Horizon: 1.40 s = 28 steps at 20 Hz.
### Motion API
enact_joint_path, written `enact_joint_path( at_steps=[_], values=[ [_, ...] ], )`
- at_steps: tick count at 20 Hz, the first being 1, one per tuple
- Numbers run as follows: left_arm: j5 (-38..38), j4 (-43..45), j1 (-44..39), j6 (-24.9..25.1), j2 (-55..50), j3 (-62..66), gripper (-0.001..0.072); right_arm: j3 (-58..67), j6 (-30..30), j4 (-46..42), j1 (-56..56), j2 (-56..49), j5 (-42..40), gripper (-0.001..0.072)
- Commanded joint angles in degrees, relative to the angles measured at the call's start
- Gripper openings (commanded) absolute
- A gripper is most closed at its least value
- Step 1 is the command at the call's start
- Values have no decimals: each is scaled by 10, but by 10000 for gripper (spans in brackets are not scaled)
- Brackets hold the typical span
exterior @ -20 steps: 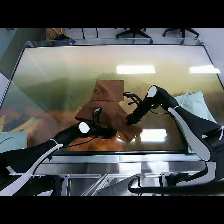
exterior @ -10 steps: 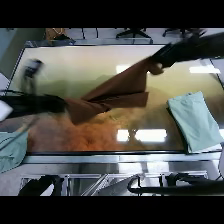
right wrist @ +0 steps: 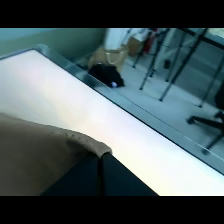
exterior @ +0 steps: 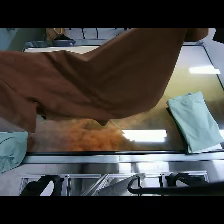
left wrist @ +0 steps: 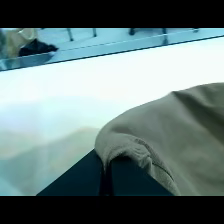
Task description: Fold the shirts.
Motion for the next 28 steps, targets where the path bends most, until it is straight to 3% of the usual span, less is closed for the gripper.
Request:
enact_joint_path(
  at_steps=[1, 5, 9, 13, 14, 16, 17, 21, 23, 26, 28],
  values=[
    [-24, 2, 53, 22, -64, 19, 11, -32, 47, -103, -1, -12, -7, 17],
    [-21, -1, 38, 36, -168, -117, 11, -157, 62, -102, 0, -105, 6, 18],
    [52, -2, 6, 42, -281, -273, 12, -260, 73, -88, 0, -251, 1, 19],
    [97, 0, -10, 42, -404, -330, 12, -269, 119, -89, -1, -377, -13, 28],
    [92, 0, -9, 41, -428, -323, 12, -265, 126, -89, -1, -383, -21, 86],
    [65, -1, -10, 41, -459, -296, 12, -245, 151, -91, -3, -370, -21, 574],
    [50, -1, -10, 41, -469, -282, 12, -236, 168, -91, -7, -355, -14, 656],
    [28, -1, -9, 41, -474, -249, 12, -241, 230, -102, -44, -271, 66, 656],
    [28, -1, -10, 41, -474, -243, 12, -300, 262, -97, -49, -231, 108, 656],
    [27, -1, -10, 41, -474, -245, 12, -476, 272, -35, -32, -169, 87, 655],
    [27, -2, -10, 41, -474, -245, 12, -591, 269, -2, -3, -144, 26, 655]
  ],
)
